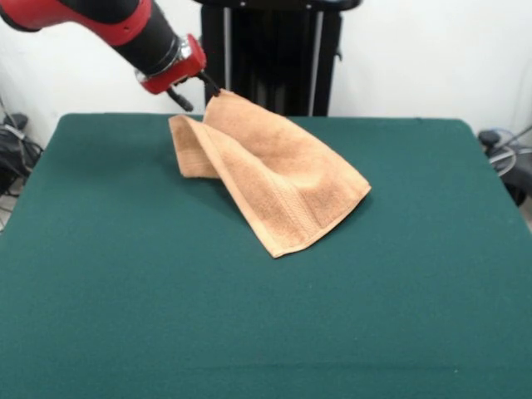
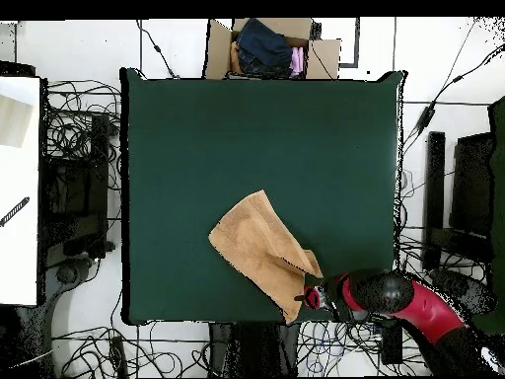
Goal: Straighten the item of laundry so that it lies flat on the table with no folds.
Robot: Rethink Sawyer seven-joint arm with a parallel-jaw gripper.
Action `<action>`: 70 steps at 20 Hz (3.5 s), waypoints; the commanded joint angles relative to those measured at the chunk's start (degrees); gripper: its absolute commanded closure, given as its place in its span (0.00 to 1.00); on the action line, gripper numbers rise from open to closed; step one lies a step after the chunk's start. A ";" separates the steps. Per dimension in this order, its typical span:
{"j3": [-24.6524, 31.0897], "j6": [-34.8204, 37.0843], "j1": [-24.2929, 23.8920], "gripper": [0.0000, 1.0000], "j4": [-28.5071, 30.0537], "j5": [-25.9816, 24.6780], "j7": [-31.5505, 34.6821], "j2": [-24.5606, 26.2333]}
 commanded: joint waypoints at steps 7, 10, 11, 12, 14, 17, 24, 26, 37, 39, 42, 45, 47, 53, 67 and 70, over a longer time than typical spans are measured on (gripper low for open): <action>-0.80 6.98 -1.54 0.00 -6.46 -4.53 -8.79 1.63; -0.88 6.46 -2.18 0.00 -5.99 -4.88 -8.62 1.97; -0.89 6.10 -2.47 0.00 -5.80 -5.09 -8.61 2.13; -0.90 5.90 -2.76 0.00 -5.64 -5.25 -8.64 2.33; -0.81 5.32 -3.19 0.00 -5.36 -5.64 -8.55 2.45; -0.57 4.51 -3.62 0.00 -5.01 -6.28 -8.28 2.37; -0.15 2.88 -4.20 0.00 -3.97 -8.13 -7.33 1.24; 0.01 3.46 -4.16 0.00 -3.58 -8.21 -6.97 0.21; -0.16 1.75 -5.85 0.00 -0.11 -9.42 -6.10 -1.15; -0.11 1.58 -6.37 0.00 0.45 -9.70 -6.41 -1.87; 0.68 0.37 -7.33 0.00 1.47 -10.14 -6.97 -3.03; 1.62 -2.67 -8.68 0.00 1.98 -11.14 -6.93 -2.82; 1.84 -3.53 -9.19 0.00 1.73 -11.63 -6.59 -1.95; 3.05 -6.51 -10.87 0.00 2.86 -12.29 -5.05 -0.34; 4.71 -10.82 -13.81 0.00 3.80 -12.35 -5.89 2.50; 5.58 -12.49 -15.04 0.00 3.97 -12.37 -6.25 3.69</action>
